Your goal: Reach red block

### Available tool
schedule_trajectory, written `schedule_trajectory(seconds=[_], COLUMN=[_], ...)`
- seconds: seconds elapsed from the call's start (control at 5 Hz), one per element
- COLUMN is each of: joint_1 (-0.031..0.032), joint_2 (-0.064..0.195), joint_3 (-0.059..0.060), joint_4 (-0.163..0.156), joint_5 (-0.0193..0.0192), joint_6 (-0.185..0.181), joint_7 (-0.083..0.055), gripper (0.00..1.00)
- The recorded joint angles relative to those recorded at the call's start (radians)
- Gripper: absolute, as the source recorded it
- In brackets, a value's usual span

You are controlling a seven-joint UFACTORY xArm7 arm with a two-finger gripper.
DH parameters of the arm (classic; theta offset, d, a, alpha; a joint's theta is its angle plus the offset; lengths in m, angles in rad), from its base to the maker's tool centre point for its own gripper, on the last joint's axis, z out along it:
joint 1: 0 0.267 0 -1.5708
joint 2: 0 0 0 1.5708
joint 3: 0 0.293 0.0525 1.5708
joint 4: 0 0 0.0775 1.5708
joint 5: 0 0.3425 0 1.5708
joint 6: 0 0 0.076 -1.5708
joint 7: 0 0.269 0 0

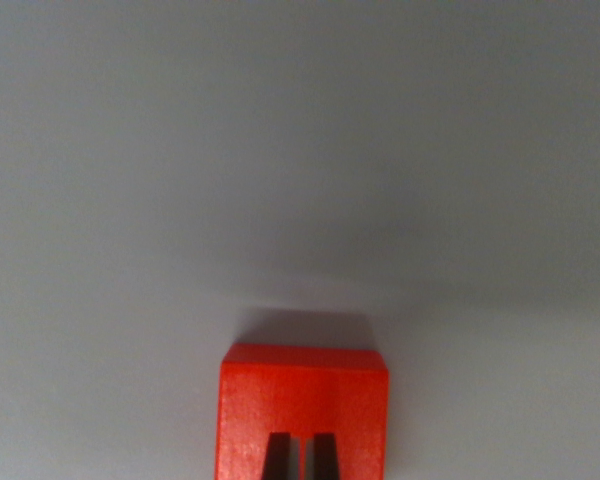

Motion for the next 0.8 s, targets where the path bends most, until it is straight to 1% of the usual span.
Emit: schedule_trajectory(seconds=[0.2,0.4,0.6,0.8], joint_1=[0.0,-0.0006,-0.0006,-0.0009], joint_2=[0.0,0.009,0.009,0.014], joint_3=[0.0,-0.001,-0.001,-0.001], joint_4=[0.0,-0.008,-0.008,-0.012], joint_5=[0.0,0.0008,0.0008,0.0013], joint_6=[0.0,-0.016,-0.016,-0.024], joint_7=[0.0,-0.001,-0.001,-0.002], gripper=[0.0,0.0,0.0,0.0])
